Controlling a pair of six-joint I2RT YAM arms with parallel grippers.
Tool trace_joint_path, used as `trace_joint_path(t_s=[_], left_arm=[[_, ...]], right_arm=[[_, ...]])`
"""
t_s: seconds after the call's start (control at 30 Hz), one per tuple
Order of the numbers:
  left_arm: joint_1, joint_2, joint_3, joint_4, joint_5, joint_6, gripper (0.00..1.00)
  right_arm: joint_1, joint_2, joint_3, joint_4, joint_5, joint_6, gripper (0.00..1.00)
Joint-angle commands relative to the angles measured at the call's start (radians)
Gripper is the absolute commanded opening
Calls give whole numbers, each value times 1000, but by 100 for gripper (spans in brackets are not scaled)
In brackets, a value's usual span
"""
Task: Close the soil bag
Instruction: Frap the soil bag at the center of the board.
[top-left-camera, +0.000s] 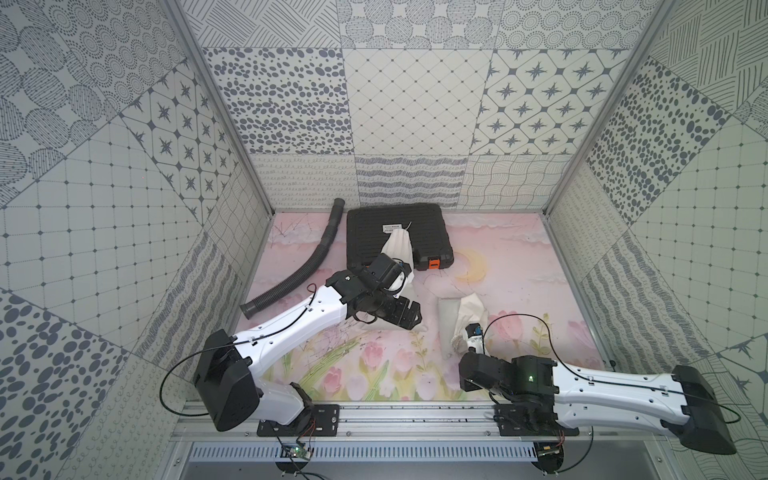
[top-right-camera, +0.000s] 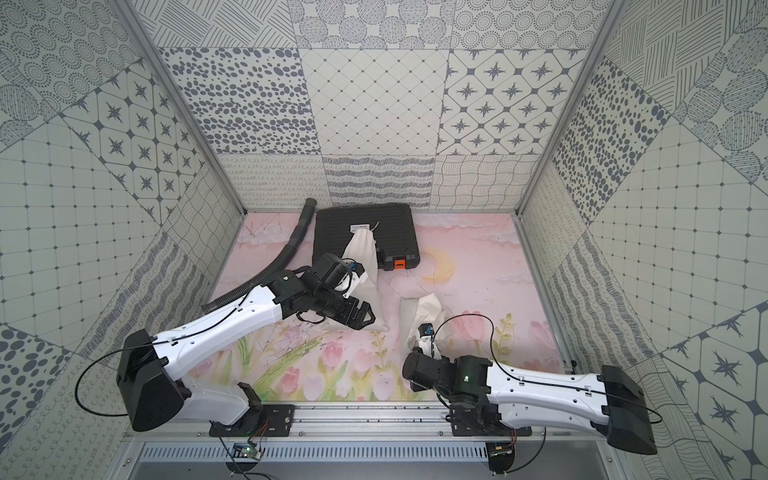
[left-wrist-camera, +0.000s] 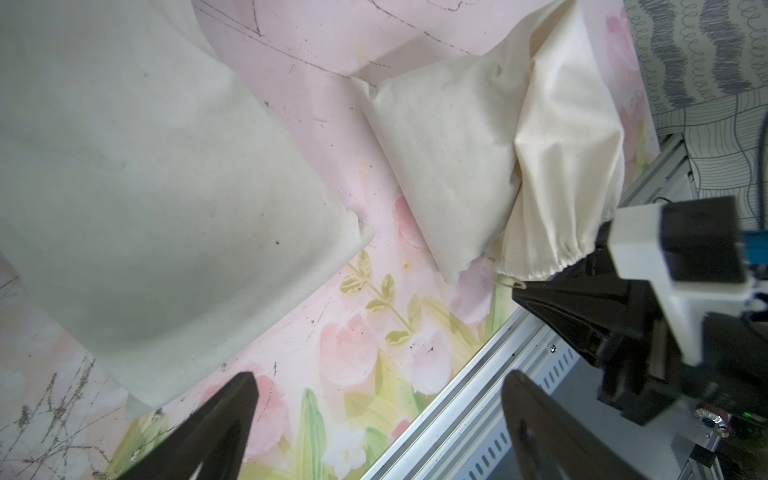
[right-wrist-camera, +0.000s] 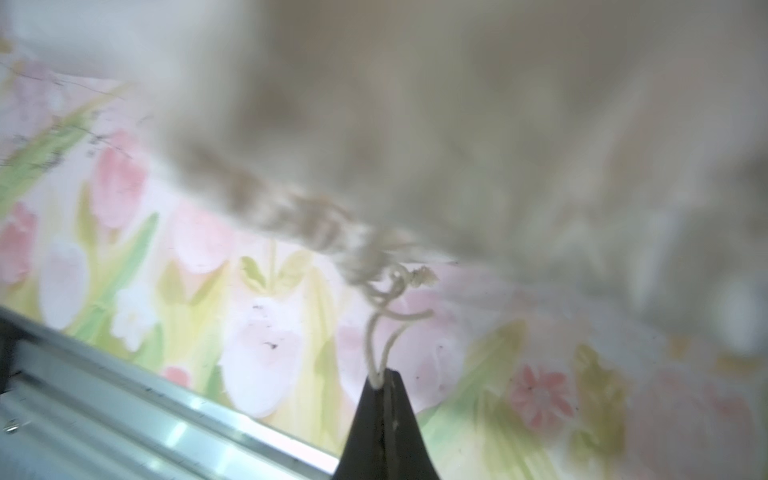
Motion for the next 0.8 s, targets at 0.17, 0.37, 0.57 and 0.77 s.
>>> trace_joint_path(t_s=[0.17, 0.37, 0.57, 0.77], left_arm=[[-4, 21, 52, 117, 65, -22, 96], [-65, 49, 113, 205, 111, 68, 96], [-128, 47, 135, 344, 122, 107, 96], [-175, 48, 168, 467, 110, 161, 96]], right_arm=[[-59, -158, 269, -306, 70, -115, 0], [-137, -109, 400, -314, 11, -206, 0], [-200, -99, 529, -313, -15, -258, 0], [-254, -101, 652, -310, -26, -309, 0]])
